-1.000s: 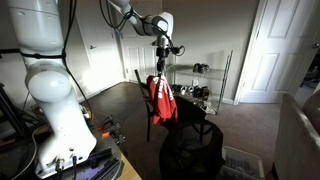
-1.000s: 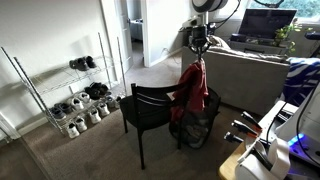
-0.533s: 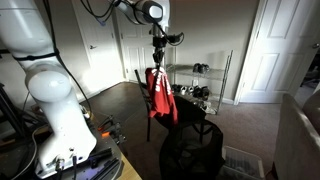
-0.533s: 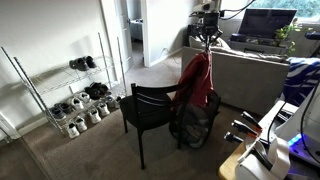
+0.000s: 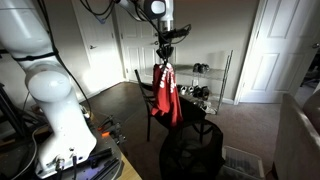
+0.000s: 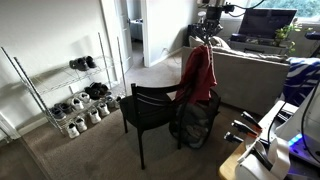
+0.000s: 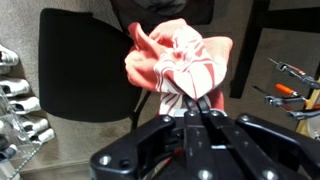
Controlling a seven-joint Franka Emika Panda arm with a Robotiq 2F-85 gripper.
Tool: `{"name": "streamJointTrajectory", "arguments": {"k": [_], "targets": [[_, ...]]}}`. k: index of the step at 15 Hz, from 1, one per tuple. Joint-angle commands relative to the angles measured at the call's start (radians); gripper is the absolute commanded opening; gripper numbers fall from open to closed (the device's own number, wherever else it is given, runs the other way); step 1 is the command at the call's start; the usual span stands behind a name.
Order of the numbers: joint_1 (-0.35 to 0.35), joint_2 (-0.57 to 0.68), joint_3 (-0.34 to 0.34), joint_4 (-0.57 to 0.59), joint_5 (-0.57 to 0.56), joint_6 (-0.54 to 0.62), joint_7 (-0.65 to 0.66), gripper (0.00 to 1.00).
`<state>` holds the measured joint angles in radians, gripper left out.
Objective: Put the red shirt in the laundry basket
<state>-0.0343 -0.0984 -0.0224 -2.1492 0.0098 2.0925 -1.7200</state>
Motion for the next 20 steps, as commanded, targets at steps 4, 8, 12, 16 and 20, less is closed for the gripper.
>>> {"name": "streamJointTrajectory", "arguments": {"k": [4, 8, 12, 16, 20], "targets": [[-0.024, 0.12, -0.041, 0.095, -0.127, 0.046, 0.347, 0.01], [-0.05, 0.17, -0.075, 0.157, -0.142, 0.011, 0.492, 0.01], [-0.067, 0.192, -0.083, 0.192, -0.128, 0.001, 0.553, 0.01], [-0.071, 0.158, -0.084, 0.181, -0.13, 0.014, 0.596, 0.01], [-0.074, 0.175, -0.084, 0.201, -0.124, 0.007, 0.622, 0.01]]}}
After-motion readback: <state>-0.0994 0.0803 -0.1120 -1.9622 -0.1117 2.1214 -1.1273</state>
